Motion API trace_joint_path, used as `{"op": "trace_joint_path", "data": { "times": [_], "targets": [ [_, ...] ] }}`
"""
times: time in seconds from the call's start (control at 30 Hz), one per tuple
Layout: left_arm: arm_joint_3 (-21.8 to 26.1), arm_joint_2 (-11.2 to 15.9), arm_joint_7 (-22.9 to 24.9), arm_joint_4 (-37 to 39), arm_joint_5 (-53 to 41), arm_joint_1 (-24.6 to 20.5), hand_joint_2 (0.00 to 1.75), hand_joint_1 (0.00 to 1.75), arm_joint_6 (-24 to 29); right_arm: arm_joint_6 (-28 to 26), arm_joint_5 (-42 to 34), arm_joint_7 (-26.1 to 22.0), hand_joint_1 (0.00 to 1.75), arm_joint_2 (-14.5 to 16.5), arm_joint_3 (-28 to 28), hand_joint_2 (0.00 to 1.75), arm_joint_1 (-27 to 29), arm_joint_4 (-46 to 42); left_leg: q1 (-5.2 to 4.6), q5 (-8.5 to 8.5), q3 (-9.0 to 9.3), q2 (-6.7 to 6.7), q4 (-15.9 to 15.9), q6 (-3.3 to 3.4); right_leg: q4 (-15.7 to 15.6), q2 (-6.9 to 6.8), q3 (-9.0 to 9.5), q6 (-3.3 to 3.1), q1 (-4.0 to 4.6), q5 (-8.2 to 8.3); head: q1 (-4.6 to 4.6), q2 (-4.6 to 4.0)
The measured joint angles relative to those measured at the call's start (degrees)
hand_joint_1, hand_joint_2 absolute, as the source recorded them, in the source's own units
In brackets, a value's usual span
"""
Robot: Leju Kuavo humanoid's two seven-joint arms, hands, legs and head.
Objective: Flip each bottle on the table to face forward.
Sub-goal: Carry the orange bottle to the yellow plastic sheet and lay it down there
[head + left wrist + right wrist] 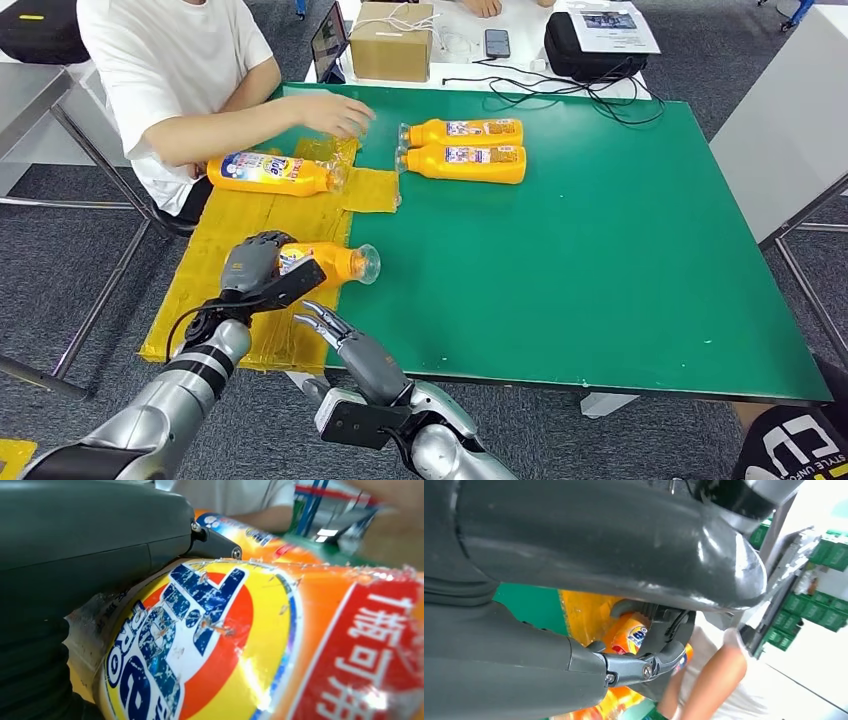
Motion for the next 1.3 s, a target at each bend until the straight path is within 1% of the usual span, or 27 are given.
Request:
{"op": "trace_joint_path", "data": {
  "times": [0.07,0.17,0.2,0.23,0.27,0.33,0.37,0.4,0.47,0.63,0.7,0.93,1.0,1.1,1.2,1.3],
  "targets": [
    [-0.96,0.86,2.47,1.08,-1.93,-1.73,1.75,1.75,-2.08,-0.25,-0.07,-0.25,0.00,0.01,0.00,0.00,-0.08,-0.15,0.02,0.04,0.02,0.01,0.00,-0.05,0.02,0.01,0.00,-0.01,0.02,0.01,0.00,0.00],
    [-2.18,1.57,4.77,2.28,-3.99,-3.66,1.75,1.75,-4.52,-0.31,-0.13,-0.20,0.00,0.01,0.00,0.00,-0.33,-0.44,0.04,0.09,0.02,-0.01,0.00,-0.11,0.04,0.00,0.00,-0.01,0.03,0.01,0.01,0.00],
    [-2.65,1.69,5.42,2.60,-4.83,-4.12,1.75,1.73,-5.13,-0.30,-0.13,-0.15,0.00,0.01,0.00,0.00,-0.39,-0.49,0.04,0.10,0.02,-0.01,0.00,-0.11,0.04,0.00,0.00,-0.01,0.03,0.01,0.01,0.00],
    [-3.17,1.77,6.05,2.84,-5.83,-4.50,1.75,1.66,-5.63,-0.29,-0.14,-0.10,0.00,0.00,0.00,0.00,-0.41,-0.52,0.04,0.10,0.02,-0.01,0.00,-0.11,0.05,0.00,0.00,-0.01,0.03,0.01,0.01,0.00],
    [-3.71,1.81,6.67,3.02,-6.92,-4.80,1.75,1.46,-5.95,-0.29,-0.14,-0.07,0.00,-0.01,0.00,0.00,-0.41,-0.53,0.04,0.10,0.02,-0.01,0.00,-0.12,0.05,0.00,-0.01,-0.01,0.03,0.01,0.01,0.00],
    [-4.83,1.83,7.88,3.29,-9.18,-5.27,1.75,0.64,-6.38,-0.29,-0.11,-0.05,0.00,-0.01,-0.01,0.00,-0.41,-0.53,0.04,0.10,0.00,-0.01,0.01,-0.11,0.05,0.00,-0.02,-0.01,0.02,0.01,0.01,0.00],
    [-5.37,1.79,8.32,3.39,-10.03,-5.48,1.75,0.27,-6.60,-0.29,-0.07,-0.05,0.00,-0.01,-0.02,0.00,-0.40,-0.53,0.03,0.10,-0.01,-0.01,0.01,-0.11,0.04,0.00,-0.03,-0.01,0.02,0.01,0.00,0.00],
    [-5.79,1.68,8.58,3.45,-10.49,-5.69,1.75,0.03,-7.09,-0.29,0.00,-0.05,0.00,-0.01,-0.03,0.00,-0.40,-0.53,0.03,0.10,-0.03,-0.01,0.02,-0.11,0.04,0.00,-0.04,-0.01,0.02,0.01,0.00,0.00],
    [-6.22,1.29,8.19,3.50,-9.86,-6.05,1.75,0.00,-9.04,-0.29,0.17,-0.05,0.00,-0.01,-0.10,0.00,-0.38,-0.52,0.02,0.09,-0.06,-0.02,0.02,-0.11,0.04,-0.01,-0.06,0.00,0.00,0.01,0.00,0.00],
    [-6.24,-0.05,4.49,3.50,-5.92,-6.57,1.75,0.00,-15.92,-0.34,0.48,-0.15,0.00,0.01,-0.49,0.00,-0.36,-0.46,0.00,0.08,-0.11,-0.12,0.02,-0.10,0.03,-0.03,-0.06,0.00,0.00,-0.01,0.00,0.00],
    [-6.24,-0.50,3.47,3.50,-5.10,-6.74,1.75,0.00,-17.83,-0.35,0.54,-0.23,0.00,0.01,-0.65,0.00,-0.36,-0.37,0.00,0.08,-0.11,-0.13,0.02,-0.10,0.03,-0.03,-0.06,0.00,0.00,0.00,0.00,0.00],
    [-6.24,-1.19,2.78,3.50,-4.48,-7.15,1.75,0.00,-18.80,-0.36,0.68,-0.26,0.00,0.01,-0.90,0.00,-0.36,-0.23,0.02,0.09,-0.10,-0.11,0.02,-0.11,0.04,-0.01,-0.07,0.00,0.01,0.00,0.00,0.00],
    [-6.11,-1.25,1.61,3.50,-3.51,-7.19,1.75,0.00,-19.23,-0.43,0.87,-0.33,0.00,0.01,-0.93,0.00,-0.37,-0.15,0.03,0.09,-0.11,-0.11,0.02,-0.11,0.04,-0.02,-0.07,0.00,0.02,0.00,0.00,0.00],
    [-4.92,-1.54,-2.75,3.45,1.81,-7.19,1.75,0.00,-22.32,-0.62,1.37,-0.55,0.00,0.01,-1.09,0.00,-0.50,0.21,0.03,0.09,-0.12,-0.11,0.02,-0.11,0.04,-0.02,-0.07,0.00,0.01,0.00,0.01,0.00],
    [-2.28,-2.20,-9.66,2.58,10.89,-6.47,1.75,0.00,-27.37,-0.47,1.54,-0.60,0.00,0.06,-1.16,0.00,-0.96,1.07,0.00,0.08,-0.14,-0.11,0.02,-0.10,0.04,-0.02,-0.07,0.00,-0.01,0.00,0.01,0.00],
    [1.07,-3.48,-16.89,-0.27,19.98,-4.04,1.75,0.00,-30.73,-0.65,1.45,-1.44,0.00,0.30,-1.17,0.00,-1.41,2.61,-0.02,0.08,-0.14,-0.12,0.02,-0.10,0.03,-0.02,-0.07,0.00,-0.02,0.00,0.01,0.00]
  ]
}}
